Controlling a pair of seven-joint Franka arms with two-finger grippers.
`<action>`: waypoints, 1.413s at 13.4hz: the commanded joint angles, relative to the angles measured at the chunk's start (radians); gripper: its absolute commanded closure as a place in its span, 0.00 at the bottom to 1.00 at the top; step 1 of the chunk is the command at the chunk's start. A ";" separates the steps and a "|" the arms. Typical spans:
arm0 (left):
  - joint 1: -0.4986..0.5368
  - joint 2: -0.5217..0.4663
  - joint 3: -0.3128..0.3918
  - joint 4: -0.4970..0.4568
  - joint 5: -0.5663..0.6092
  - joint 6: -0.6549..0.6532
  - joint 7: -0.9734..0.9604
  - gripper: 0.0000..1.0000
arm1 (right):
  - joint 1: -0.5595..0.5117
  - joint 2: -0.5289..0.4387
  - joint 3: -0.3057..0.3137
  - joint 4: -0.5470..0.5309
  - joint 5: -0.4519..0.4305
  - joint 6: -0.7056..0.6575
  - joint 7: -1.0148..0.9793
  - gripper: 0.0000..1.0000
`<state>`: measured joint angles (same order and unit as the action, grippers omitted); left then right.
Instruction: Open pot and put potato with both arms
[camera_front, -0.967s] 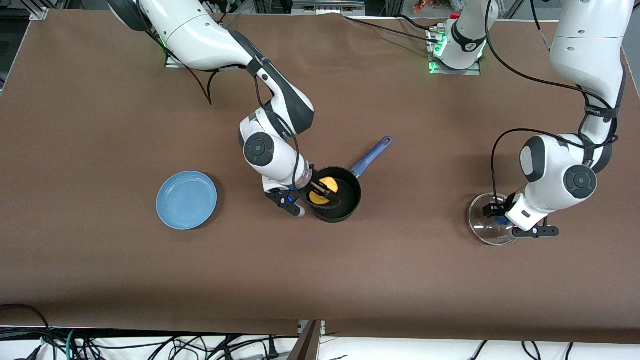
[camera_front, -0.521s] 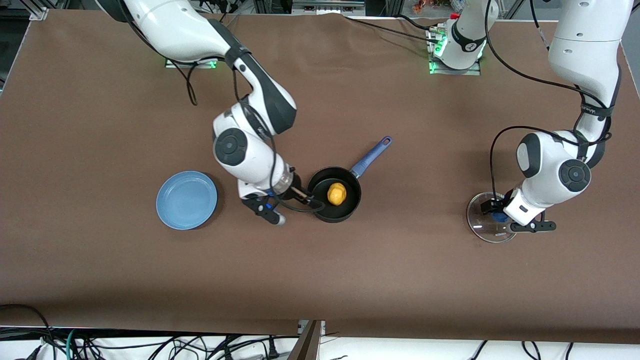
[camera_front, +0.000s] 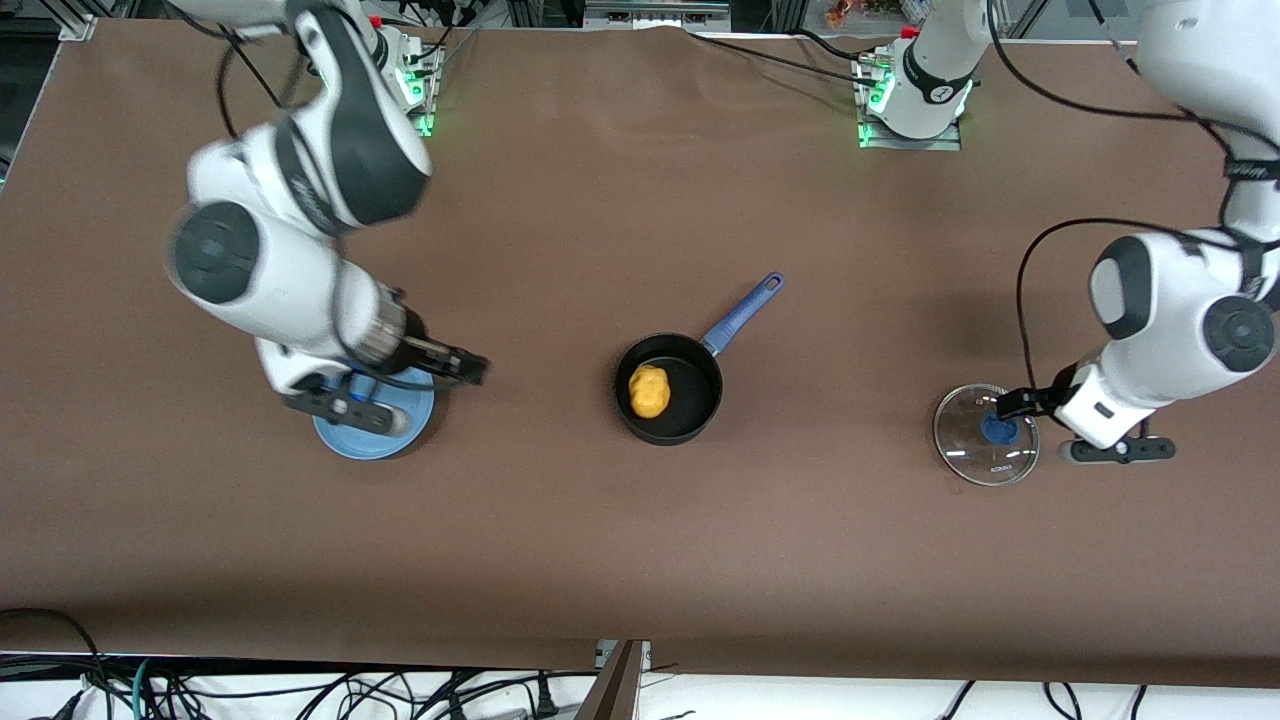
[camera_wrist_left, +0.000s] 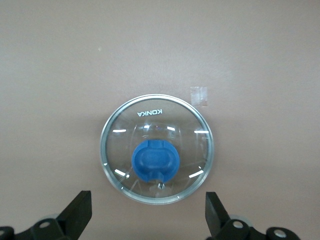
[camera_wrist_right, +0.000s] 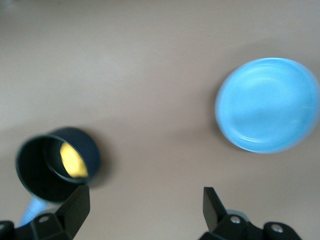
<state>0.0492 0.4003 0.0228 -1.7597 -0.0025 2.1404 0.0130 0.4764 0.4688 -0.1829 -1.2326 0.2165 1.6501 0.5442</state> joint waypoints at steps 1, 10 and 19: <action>-0.008 -0.118 0.000 0.054 -0.014 -0.170 0.018 0.00 | 0.008 -0.152 -0.068 -0.118 -0.008 -0.099 -0.120 0.00; -0.026 -0.265 0.002 0.329 -0.020 -0.660 -0.048 0.00 | -0.112 -0.472 -0.034 -0.361 -0.137 -0.173 -0.354 0.00; -0.063 -0.253 -0.007 0.333 -0.019 -0.675 -0.100 0.00 | -0.381 -0.467 0.201 -0.332 -0.218 -0.164 -0.474 0.00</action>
<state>-0.0052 0.1444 0.0120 -1.4394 -0.0077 1.4807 -0.0756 0.1132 0.0039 -0.0054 -1.5716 0.0223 1.4812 0.0905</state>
